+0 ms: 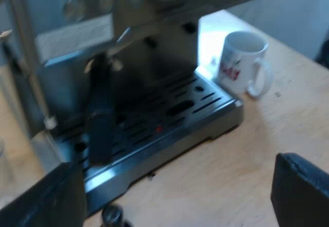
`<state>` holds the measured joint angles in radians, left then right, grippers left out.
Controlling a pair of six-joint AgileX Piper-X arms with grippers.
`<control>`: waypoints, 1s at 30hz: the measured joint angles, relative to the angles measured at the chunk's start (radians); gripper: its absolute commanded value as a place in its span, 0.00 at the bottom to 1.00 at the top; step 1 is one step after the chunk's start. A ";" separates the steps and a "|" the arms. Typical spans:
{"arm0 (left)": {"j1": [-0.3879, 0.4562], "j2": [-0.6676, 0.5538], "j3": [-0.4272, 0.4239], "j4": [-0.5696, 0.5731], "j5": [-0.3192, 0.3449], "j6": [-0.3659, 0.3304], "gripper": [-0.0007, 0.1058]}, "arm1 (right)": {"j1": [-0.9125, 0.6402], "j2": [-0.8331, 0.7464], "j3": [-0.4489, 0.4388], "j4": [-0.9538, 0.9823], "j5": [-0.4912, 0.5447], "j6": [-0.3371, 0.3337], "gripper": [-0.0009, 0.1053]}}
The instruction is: Place mug into machine
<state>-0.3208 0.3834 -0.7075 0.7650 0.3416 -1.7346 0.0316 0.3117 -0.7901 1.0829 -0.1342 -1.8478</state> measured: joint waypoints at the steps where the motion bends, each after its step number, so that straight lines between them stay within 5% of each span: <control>1: -0.018 0.022 -0.006 -0.018 0.001 0.000 0.82 | 0.000 0.027 -0.014 -0.002 0.000 0.000 0.94; 17: -0.262 0.355 -0.056 -0.194 0.007 0.015 0.81 | 0.000 0.272 -0.087 -0.069 -0.002 0.005 0.94; 30: -0.284 0.509 -0.060 -0.308 0.007 0.016 0.81 | 0.052 0.402 -0.087 -0.119 0.064 0.021 0.94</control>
<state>-0.6052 0.8929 -0.7675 0.4568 0.3488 -1.7183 0.0832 0.7140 -0.8769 0.9638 -0.0702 -1.8265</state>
